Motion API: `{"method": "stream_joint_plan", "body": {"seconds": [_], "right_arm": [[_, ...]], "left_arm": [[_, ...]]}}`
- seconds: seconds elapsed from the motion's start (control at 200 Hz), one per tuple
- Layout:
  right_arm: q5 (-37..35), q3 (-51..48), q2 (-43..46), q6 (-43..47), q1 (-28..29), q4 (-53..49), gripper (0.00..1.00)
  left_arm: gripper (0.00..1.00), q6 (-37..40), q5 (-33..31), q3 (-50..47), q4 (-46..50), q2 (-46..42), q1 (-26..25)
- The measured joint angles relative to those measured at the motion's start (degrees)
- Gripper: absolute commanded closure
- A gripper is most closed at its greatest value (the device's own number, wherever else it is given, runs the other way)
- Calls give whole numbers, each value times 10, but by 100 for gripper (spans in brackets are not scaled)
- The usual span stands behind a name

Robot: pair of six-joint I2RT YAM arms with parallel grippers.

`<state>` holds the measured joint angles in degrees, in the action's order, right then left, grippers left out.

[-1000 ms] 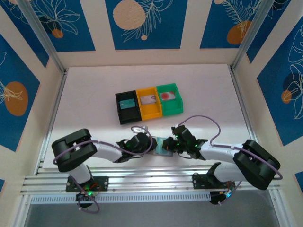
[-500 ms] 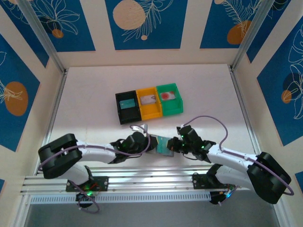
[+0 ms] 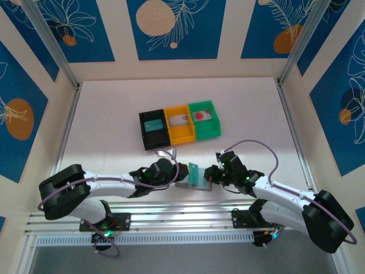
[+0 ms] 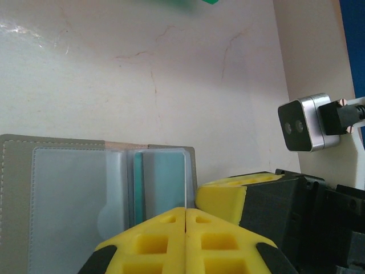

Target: Take the credit cards out of the card holder

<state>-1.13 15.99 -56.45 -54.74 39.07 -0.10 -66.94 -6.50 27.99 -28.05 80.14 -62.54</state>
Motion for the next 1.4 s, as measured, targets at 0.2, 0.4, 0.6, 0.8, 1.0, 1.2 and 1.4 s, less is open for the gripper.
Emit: {"method": "stream_joint_plan", "body": {"seconds": [0.2, 0.4, 0.6, 0.8, 1.0, 1.2, 1.4], "right_arm": [[23, -1, 39, 10, -10, 3, 63], [51, -24, 99, 20, -13, 31, 49], [81, -61, 134, 24, -14, 71, 47], [108, -83, 143, 31, -14, 121, 46], [122, -88, 143, 33, -14, 160, 47], [125, -96, 143, 32, -14, 185, 52], [134, -101, 152, 33, -11, 199, 61]], "left_arm": [[100, 1, -2, -12, 6, -15, 0], [100, 17, -1, -22, 7, -46, 0], [100, 42, 3, -37, -1, -84, 3], [100, 57, 19, -38, -27, -92, 4], [100, 58, 36, -47, -68, -84, 4], [100, 58, 51, -49, -102, -69, 5], [100, 58, 57, -50, -124, -61, 5]]}}
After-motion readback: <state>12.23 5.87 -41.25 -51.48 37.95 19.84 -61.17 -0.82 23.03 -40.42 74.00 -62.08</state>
